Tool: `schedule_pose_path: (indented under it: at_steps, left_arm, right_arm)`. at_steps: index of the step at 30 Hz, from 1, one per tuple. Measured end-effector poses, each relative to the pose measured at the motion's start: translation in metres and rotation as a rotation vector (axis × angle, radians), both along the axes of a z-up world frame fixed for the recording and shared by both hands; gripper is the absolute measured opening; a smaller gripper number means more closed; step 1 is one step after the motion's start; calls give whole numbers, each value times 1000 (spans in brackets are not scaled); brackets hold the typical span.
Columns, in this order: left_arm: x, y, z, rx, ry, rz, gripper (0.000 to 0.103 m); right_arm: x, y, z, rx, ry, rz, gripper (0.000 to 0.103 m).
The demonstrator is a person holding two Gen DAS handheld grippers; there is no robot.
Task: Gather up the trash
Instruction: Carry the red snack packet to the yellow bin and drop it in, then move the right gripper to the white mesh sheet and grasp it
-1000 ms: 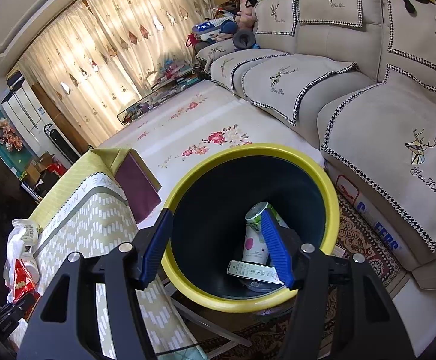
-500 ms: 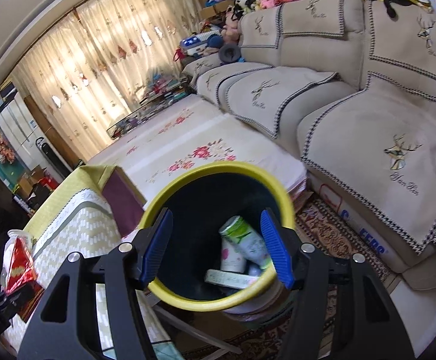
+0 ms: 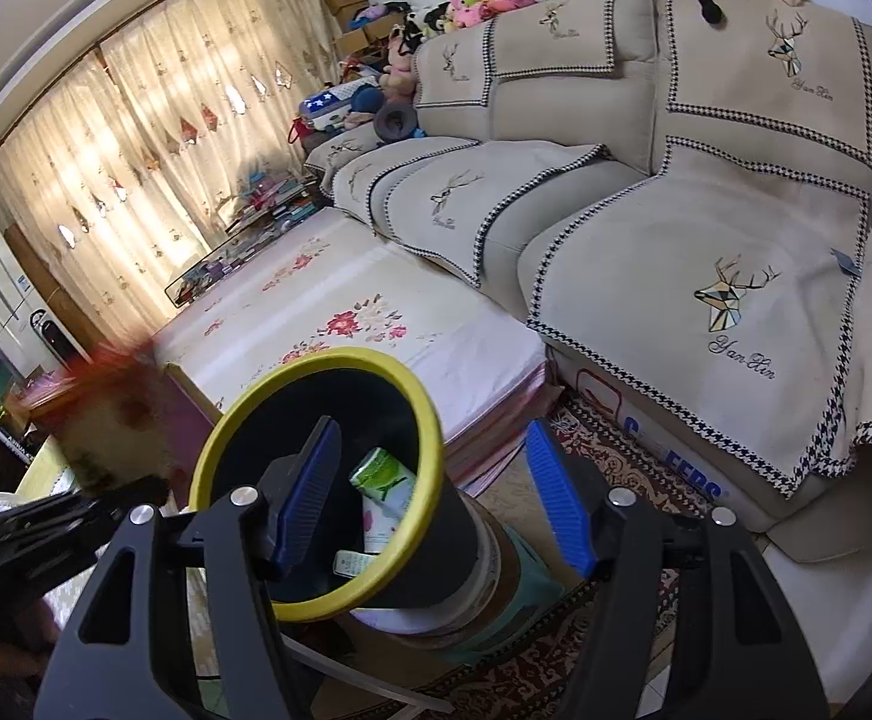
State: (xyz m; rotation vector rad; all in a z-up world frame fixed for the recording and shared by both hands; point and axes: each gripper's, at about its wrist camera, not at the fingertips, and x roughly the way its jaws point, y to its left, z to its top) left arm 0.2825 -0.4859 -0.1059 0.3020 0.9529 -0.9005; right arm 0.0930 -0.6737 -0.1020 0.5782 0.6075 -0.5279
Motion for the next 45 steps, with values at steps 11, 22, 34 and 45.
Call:
schedule_pose_path:
  at_steps: [11, 22, 34, 45]
  left_arm:
    - [28, -30, -42, 64, 31, 37, 53]
    - [-14, 55, 34, -65, -91, 117, 90]
    - [-71, 231, 89, -137, -242, 407, 98]
    - [-104, 393, 96, -158, -305, 702, 98]
  right_arm:
    - [-8, -12, -10, 20, 13, -19, 62]
    - [-5, 6, 2, 5, 0, 27, 65]
    - [25, 80, 21, -54, 7, 220, 68]
    - [64, 200, 39, -118, 18, 464, 69]
